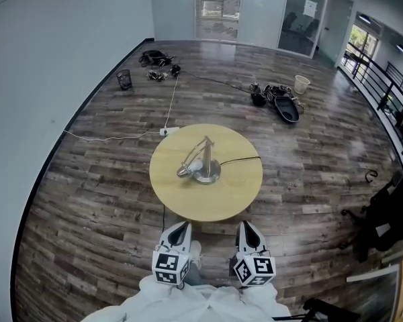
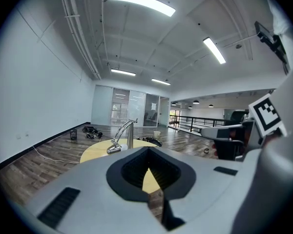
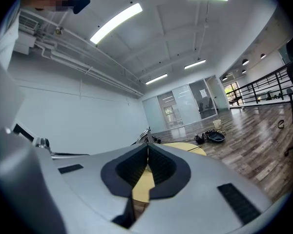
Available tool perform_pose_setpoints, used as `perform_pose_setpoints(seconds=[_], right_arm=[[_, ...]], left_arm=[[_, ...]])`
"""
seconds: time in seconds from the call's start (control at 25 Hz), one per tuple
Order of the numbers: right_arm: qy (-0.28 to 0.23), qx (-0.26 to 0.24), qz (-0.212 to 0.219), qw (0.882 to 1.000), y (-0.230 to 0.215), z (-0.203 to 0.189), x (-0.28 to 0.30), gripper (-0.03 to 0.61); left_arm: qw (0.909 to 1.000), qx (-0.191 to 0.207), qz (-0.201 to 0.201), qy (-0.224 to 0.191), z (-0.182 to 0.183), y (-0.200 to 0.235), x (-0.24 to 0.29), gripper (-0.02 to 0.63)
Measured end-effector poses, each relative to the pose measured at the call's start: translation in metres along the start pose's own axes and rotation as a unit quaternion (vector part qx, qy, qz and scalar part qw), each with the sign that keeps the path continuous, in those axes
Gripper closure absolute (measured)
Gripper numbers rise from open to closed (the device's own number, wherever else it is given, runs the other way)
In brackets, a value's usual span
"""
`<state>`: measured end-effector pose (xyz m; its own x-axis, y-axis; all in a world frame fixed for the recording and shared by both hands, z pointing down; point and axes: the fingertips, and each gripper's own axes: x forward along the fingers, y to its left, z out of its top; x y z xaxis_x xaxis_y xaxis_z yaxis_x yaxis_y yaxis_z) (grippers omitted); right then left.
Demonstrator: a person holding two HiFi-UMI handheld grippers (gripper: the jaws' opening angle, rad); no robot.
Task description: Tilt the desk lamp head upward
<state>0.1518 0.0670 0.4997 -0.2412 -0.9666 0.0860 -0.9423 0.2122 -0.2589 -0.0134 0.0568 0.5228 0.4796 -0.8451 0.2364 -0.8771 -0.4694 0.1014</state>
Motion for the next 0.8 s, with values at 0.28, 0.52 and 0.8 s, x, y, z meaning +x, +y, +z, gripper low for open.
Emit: perform_pose_setpoints(seconds=[0.28,0.52,0.8], right_arm=[[0.007,0.001,-0.001,1.000,-0.005,0.001,0.045,0.565],[0.016,0.006,-0.003,1.000,-0.013,0.003,0.091,0.565],[0.023,0.003,-0.005,1.000,-0.016,0.015,0.152,0.565]], left_arm=[[1.0000,-0.004,-0.002,0.002,0.009,0.025,0.036,0.612],[1.0000,-0.001,-0.001,0.003,0.025,0.052,0.072,0.612],[1.0000,-0.002,-0.003,-0.002,0.052,0.091,0.119,0.612]])
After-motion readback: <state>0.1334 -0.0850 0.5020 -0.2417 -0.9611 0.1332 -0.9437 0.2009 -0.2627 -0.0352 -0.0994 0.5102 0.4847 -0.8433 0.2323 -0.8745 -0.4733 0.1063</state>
